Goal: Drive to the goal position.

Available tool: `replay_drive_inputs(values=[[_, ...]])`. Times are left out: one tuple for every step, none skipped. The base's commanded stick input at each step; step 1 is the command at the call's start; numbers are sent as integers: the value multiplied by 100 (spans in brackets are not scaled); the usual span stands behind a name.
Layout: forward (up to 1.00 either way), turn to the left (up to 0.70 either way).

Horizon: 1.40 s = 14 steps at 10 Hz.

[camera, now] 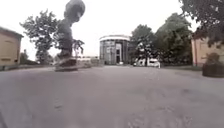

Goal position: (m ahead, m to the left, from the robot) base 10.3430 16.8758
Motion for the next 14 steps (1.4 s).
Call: replay_drive_inputs(values=[[70,0],[70,0],[70,0],[70,0],[70,0],[70,0],[70,0],[70,0],[70,0],[70,0],[70,0],[70,0],[70,0],[70,0]])
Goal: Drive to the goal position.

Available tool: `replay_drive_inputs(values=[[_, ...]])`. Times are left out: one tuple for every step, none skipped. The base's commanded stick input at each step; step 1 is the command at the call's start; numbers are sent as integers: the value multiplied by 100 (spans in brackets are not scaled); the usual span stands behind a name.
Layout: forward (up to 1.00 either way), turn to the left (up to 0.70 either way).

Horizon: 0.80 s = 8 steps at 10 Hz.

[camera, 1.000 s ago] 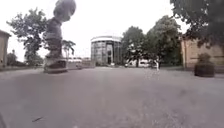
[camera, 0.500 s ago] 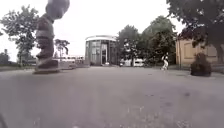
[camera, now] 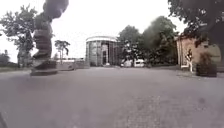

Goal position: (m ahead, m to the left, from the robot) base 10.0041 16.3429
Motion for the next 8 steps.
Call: replay_drive_inputs(values=[[70,0],[70,0],[70,0],[70,0],[70,0],[70,0],[70,0],[70,0]])
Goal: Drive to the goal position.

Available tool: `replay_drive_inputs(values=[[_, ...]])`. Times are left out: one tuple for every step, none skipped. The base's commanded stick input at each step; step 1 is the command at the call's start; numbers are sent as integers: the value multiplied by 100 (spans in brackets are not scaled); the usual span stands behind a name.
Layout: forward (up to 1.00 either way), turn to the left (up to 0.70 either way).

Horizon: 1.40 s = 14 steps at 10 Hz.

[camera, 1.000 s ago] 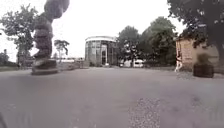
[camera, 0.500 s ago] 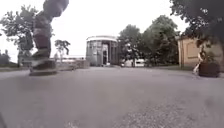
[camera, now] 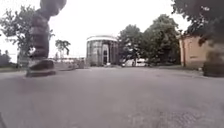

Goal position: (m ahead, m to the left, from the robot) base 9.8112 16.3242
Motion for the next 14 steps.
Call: replay_drive_inputs(values=[[70,0],[70,0],[70,0],[70,0],[70,0],[70,0],[70,0],[70,0],[70,0],[70,0],[70,0],[70,0],[70,0],[70,0]])
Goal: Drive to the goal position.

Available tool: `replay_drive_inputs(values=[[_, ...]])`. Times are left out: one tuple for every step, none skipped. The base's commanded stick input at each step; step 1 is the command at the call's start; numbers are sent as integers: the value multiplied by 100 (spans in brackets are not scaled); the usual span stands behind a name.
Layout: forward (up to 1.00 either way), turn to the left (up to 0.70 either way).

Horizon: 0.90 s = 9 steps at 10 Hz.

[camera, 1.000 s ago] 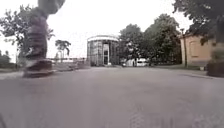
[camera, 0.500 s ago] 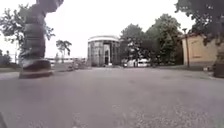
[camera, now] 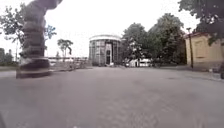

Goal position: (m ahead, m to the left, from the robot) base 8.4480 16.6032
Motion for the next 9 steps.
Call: replay_drive_inputs(values=[[70,0],[70,0],[70,0],[70,0],[70,0],[70,0],[70,0],[70,0],[70,0]])
